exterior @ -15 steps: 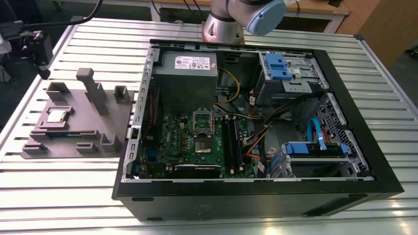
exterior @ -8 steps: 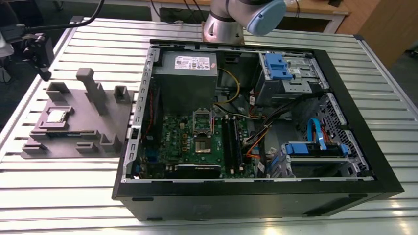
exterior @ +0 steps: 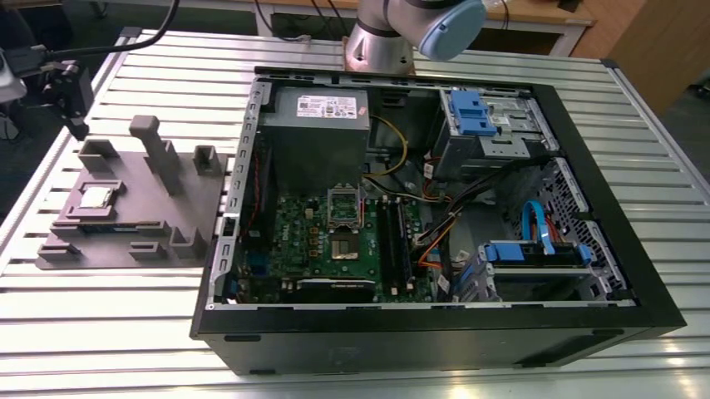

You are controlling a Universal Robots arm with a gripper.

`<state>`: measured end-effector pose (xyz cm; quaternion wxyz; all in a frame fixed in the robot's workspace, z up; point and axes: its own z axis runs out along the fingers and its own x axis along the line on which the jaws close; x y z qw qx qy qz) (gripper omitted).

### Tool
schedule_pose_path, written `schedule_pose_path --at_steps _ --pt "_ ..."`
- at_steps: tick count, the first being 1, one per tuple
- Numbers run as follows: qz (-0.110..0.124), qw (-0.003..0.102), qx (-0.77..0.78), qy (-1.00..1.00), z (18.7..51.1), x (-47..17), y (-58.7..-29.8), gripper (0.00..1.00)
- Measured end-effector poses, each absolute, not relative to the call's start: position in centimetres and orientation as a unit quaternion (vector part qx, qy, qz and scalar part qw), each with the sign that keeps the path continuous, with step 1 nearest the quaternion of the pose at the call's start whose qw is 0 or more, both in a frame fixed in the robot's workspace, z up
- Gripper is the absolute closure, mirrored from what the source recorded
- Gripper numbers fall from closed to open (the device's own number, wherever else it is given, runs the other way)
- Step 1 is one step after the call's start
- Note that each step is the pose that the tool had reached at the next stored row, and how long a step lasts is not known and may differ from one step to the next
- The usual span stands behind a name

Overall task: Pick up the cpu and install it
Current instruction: 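Pick up the cpu and move it towards the insertion slot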

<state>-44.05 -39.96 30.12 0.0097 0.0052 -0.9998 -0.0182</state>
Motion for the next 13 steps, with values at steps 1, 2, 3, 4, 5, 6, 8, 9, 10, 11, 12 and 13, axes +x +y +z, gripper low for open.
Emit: schedule_pose_path --at_steps 1,2,3,4,5,6,8,9,10,11,12,13 --pt "-0.018 0.010 0.005 -1.000 30.1 -44.0 -40.0 0.41" --pt "-0.018 0.010 0.005 -1.000 30.0 -44.0 -40.0 0.41" --pt "-0.018 0.010 0.005 -1.000 29.9 -44.0 -40.0 0.41" --pt "-0.018 0.010 0.005 -1.000 29.9 -44.0 -40.0 0.41" --pt "-0.018 0.010 0.005 -1.000 29.8 -44.0 -40.0 0.41" --pt "-0.018 0.010 0.005 -1.000 29.7 -44.0 -40.0 0.41" --pt "-0.018 0.010 0.005 -1.000 29.4 -44.0 -40.0 0.41" --pt "-0.018 0.010 0.005 -1.000 29.3 -44.0 -40.1 0.41" --pt "-0.018 0.010 0.005 -1.000 29.2 -44.0 -40.1 0.41" --pt "-0.018 0.010 0.005 -1.000 29.0 -44.0 -40.2 0.41" --pt "-0.018 0.010 0.005 -1.000 28.8 -44.0 -40.3 0.41" --pt "-0.018 0.010 0.005 -1.000 28.6 -44.0 -40.3 0.41"
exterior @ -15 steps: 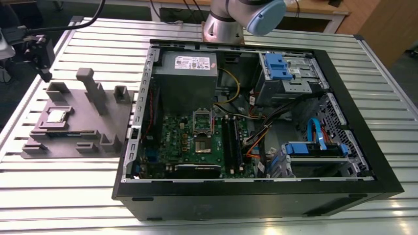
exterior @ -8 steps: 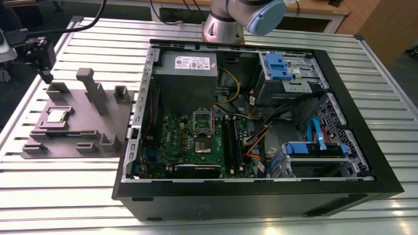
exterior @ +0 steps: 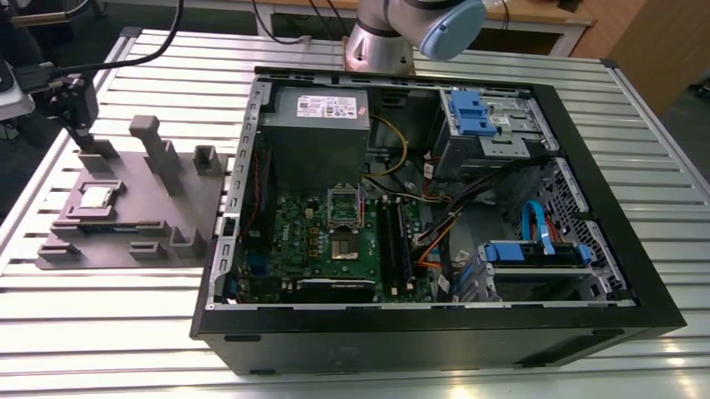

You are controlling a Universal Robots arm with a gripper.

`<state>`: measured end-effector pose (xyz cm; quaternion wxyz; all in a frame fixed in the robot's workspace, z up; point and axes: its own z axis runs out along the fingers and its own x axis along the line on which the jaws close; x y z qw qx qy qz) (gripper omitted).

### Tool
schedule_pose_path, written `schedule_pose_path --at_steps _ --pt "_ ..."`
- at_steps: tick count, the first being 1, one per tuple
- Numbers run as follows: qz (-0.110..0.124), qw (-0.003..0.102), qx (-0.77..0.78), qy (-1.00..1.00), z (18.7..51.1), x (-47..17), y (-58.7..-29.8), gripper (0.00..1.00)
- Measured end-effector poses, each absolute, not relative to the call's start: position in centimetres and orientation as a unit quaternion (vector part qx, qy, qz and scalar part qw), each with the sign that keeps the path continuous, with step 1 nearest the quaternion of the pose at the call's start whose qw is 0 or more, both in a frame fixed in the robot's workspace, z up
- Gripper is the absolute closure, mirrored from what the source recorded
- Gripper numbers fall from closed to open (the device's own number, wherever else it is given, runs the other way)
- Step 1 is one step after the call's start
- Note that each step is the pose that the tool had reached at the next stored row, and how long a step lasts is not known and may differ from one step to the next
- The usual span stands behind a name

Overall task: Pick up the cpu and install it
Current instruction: 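Pick up the cpu and move it towards the insertion slot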

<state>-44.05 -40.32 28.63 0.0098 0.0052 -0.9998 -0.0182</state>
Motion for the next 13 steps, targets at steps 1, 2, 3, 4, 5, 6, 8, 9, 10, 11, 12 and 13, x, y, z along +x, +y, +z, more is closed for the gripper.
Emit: schedule_pose_path --at_steps 1,2,3,4,5,6,8,9,10,11,12,13 --pt "-0.018 0.010 0.005 -1.000 28.5 -44.0 -40.3 0.41" --pt "-0.018 0.010 0.005 -1.000 28.3 -44.1 -40.3 0.41" --pt "-0.018 0.010 0.005 -1.000 28.1 -44.1 -40.4 0.41" --pt "-0.018 0.010 0.005 -1.000 27.9 -44.0 -40.4 0.41" --pt "-0.018 0.010 0.005 -1.000 27.7 -44.1 -40.4 0.41" --pt "-0.018 0.010 0.005 -1.000 27.5 -44.1 -40.4 0.41" --pt "-0.018 0.010 0.005 -1.000 27.2 -44.1 -40.4 0.41" --pt "-0.018 0.010 0.006 -1.000 27.0 -44.1 -40.4 0.41" --pt "-0.018 0.010 0.007 -1.000 26.8 -44.1 -40.5 0.41" --pt "-0.018 0.010 0.011 -1.000 26.6 -44.1 -40.5 0.41" --pt "-0.018 0.010 0.014 -1.000 26.4 -44.1 -40.5 0.41" --pt "-0.018 0.010 0.015 -1.000 26.3 -44.1 -40.5 0.41"
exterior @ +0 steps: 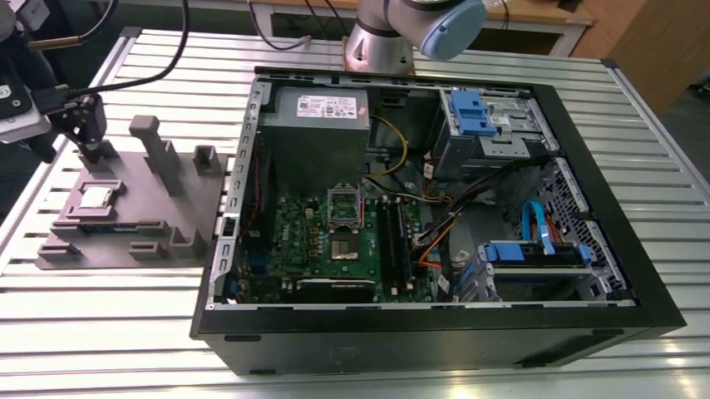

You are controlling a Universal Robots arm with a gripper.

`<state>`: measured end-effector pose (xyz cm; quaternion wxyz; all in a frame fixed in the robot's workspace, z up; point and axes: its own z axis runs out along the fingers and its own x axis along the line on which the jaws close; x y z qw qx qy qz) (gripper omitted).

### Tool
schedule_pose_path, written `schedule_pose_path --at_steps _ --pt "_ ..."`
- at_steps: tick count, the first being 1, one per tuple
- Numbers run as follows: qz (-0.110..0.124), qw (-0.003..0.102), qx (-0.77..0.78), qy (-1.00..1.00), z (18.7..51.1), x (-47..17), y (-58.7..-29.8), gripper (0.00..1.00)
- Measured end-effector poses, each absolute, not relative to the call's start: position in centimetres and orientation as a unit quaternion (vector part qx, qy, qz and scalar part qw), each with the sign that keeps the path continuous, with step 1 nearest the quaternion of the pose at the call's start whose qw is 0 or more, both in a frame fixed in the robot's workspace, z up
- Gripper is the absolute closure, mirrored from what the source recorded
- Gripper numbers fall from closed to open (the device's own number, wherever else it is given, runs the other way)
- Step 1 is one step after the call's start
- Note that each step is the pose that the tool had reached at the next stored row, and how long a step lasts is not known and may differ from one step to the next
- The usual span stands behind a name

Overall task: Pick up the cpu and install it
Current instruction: 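Pick up the cpu and move it towards the insertion slot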

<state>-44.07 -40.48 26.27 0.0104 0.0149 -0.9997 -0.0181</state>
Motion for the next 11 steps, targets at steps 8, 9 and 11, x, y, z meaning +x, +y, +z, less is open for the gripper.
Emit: schedule_pose_path --at_steps 8,9,11 --pt "-0.013 -0.001 0.015 -1.000 25.3 -44.6 -40.5 0.41" --pt "-0.010 -0.002 0.015 -1.000 25.2 -44.6 -40.5 0.41" --pt "-0.007 -0.002 0.015 -1.000 25.0 -44.6 -40.5 0.41"
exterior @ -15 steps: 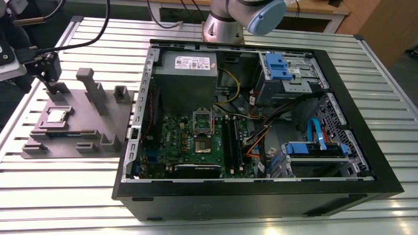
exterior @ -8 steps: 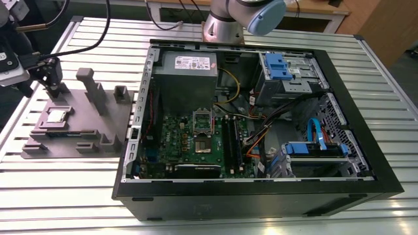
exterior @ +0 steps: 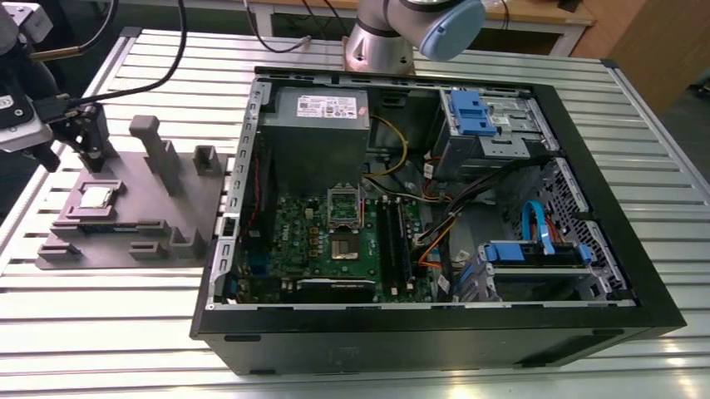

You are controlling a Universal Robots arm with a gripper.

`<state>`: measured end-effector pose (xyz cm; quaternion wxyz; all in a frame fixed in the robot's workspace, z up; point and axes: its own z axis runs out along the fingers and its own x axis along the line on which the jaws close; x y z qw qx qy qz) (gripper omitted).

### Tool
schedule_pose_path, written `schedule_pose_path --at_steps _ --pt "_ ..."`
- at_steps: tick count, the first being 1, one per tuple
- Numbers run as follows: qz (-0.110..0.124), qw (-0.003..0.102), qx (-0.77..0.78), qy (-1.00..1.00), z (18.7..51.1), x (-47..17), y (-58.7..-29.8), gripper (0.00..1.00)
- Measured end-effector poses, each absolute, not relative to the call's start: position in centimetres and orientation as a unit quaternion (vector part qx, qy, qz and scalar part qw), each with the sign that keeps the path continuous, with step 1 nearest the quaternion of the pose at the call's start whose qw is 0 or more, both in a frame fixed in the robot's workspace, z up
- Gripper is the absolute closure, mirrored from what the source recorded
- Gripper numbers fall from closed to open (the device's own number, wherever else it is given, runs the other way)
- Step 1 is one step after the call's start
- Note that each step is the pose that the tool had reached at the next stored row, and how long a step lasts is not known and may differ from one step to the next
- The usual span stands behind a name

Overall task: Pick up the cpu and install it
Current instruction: 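Pick up the cpu and move it towards the insertion slot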

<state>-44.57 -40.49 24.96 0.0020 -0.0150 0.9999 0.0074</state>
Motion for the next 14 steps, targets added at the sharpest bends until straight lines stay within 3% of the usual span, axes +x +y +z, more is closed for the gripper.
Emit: schedule_pose_path --at_steps 14 --pt "0.009 0.002 0.013 1.000 22.6 -44.7 -40.8 0.41"
